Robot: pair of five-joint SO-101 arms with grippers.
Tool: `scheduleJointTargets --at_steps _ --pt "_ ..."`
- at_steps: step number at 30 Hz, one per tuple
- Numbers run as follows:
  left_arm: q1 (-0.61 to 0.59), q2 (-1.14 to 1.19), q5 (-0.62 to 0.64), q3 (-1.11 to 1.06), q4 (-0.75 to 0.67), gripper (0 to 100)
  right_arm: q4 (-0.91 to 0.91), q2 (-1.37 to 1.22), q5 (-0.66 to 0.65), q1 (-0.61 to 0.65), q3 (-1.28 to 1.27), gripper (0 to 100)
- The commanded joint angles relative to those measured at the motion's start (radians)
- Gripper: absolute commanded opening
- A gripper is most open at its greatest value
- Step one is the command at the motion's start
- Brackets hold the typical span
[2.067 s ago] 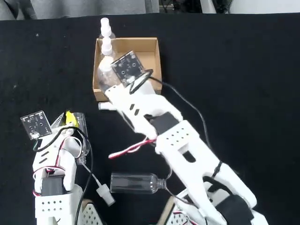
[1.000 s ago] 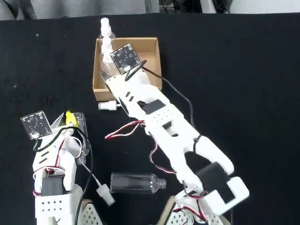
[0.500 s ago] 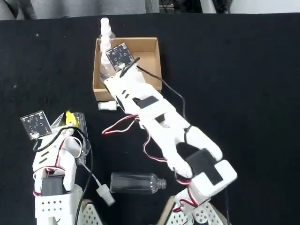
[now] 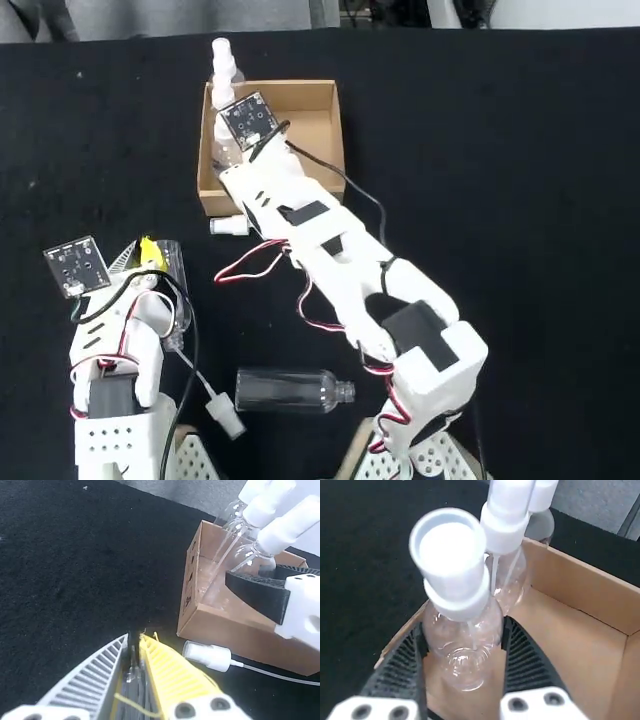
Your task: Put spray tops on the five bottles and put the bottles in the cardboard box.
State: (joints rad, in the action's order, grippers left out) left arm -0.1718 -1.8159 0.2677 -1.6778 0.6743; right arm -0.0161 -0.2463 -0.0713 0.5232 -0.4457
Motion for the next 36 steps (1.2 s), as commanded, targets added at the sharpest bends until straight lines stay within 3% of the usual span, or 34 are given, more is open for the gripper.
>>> scheduleJointTargets --at_steps 1,4,12,36 --pt "-0.012 -0.011 0.005 -0.022 0.006 3 -0.025 0.010 -0.003 -0.026 0.059 1.3" --pt "-0.012 -0.011 0.005 -0.022 0.006 3 -0.023 0.010 -0.003 -0.025 0.058 2.1" --pt "-0.012 -0.011 0.006 -0.022 0.006 3 -0.015 0.008 -0.003 -0.023 0.051 19.7" --pt "-0.012 -0.011 0.006 -0.022 0.005 3 0.037 0.012 -0.003 0.051 0.041 22.4"
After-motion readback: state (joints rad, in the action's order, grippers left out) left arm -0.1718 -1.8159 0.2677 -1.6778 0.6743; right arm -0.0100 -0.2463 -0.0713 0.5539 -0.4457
